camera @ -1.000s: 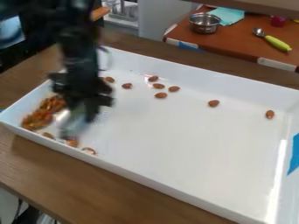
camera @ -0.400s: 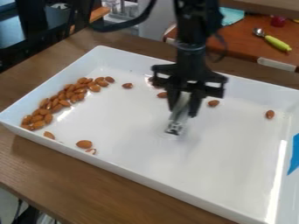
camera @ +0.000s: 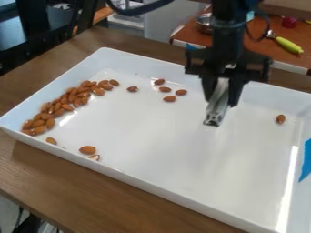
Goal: Sweep into pile
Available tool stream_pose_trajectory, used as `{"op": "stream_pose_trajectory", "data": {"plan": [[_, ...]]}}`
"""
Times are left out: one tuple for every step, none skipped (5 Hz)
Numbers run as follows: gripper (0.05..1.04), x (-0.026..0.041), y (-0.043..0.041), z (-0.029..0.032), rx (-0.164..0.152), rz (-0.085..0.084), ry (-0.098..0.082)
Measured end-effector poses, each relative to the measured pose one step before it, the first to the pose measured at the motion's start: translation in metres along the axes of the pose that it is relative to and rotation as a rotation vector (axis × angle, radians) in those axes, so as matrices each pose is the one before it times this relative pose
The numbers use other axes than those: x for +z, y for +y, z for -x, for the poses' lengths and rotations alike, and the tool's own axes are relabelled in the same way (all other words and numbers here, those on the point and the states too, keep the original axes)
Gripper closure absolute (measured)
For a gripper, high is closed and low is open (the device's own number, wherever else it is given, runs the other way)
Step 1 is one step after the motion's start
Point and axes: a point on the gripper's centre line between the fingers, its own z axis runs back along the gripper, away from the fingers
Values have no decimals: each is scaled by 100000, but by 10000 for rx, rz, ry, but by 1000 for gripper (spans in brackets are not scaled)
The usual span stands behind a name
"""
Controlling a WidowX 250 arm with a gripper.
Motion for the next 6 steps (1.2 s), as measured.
{"op": "stream_pose_trajectory", "data": {"plan": [[705, -354, -791, -1215, 109, 101, 108], [705, -648, -1564, -446, -151, -86, 66], [705, -735, -2518, 274, -396, -51, 50], [705, -397, -2085, 737, -366, -114, -174], [705, -736, -1281, 473, -158, -127, -118], [705, -1440, -248, 9, 18, -270, -83]]}}
